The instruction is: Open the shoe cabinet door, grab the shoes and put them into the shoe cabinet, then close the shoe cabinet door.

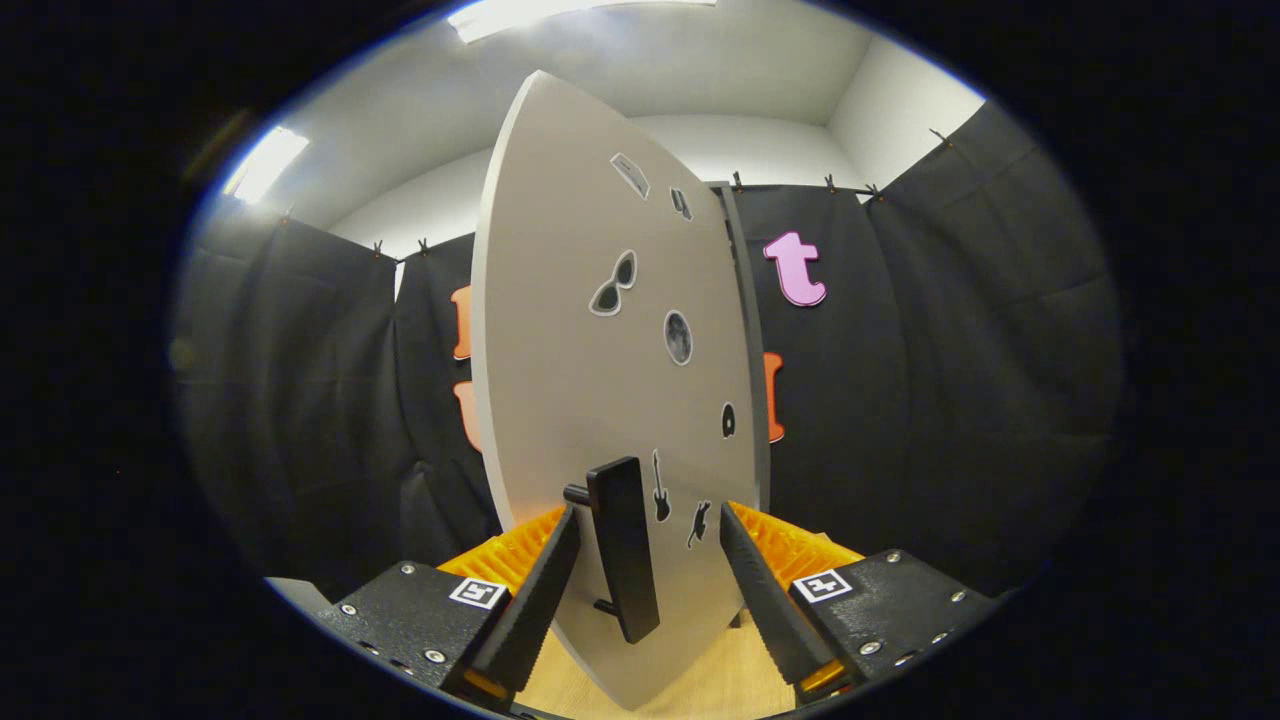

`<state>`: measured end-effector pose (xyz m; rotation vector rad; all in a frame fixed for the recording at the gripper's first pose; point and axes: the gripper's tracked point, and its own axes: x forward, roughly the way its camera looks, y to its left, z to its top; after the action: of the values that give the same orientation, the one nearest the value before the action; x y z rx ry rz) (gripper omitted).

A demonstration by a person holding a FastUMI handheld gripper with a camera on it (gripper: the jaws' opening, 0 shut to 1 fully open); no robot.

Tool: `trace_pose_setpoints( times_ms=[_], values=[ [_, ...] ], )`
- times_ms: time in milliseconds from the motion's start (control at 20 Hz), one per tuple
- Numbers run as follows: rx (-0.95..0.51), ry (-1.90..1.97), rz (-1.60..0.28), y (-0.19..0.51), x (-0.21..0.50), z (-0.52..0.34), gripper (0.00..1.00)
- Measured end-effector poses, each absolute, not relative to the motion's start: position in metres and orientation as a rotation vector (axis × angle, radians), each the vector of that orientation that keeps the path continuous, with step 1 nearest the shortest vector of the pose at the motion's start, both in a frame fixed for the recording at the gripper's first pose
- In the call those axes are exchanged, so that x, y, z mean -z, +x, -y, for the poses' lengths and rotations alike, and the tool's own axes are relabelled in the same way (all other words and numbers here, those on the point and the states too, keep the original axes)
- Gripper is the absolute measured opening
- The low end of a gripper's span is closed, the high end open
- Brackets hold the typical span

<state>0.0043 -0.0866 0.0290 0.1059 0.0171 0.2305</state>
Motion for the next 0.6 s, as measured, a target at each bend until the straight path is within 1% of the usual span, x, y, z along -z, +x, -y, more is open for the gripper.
trace_pose_setpoints(
  times_ms=[300, 450, 600],
  values=[
    [-0.302, 0.084, -0.014, 0.008, -0.028, 0.078, 0.90],
    [-0.377, 0.097, -0.017, 0.010, -0.027, 0.068, 0.90],
    [-0.408, 0.090, -0.025, 0.016, -0.021, 0.063, 0.91]
  ],
)
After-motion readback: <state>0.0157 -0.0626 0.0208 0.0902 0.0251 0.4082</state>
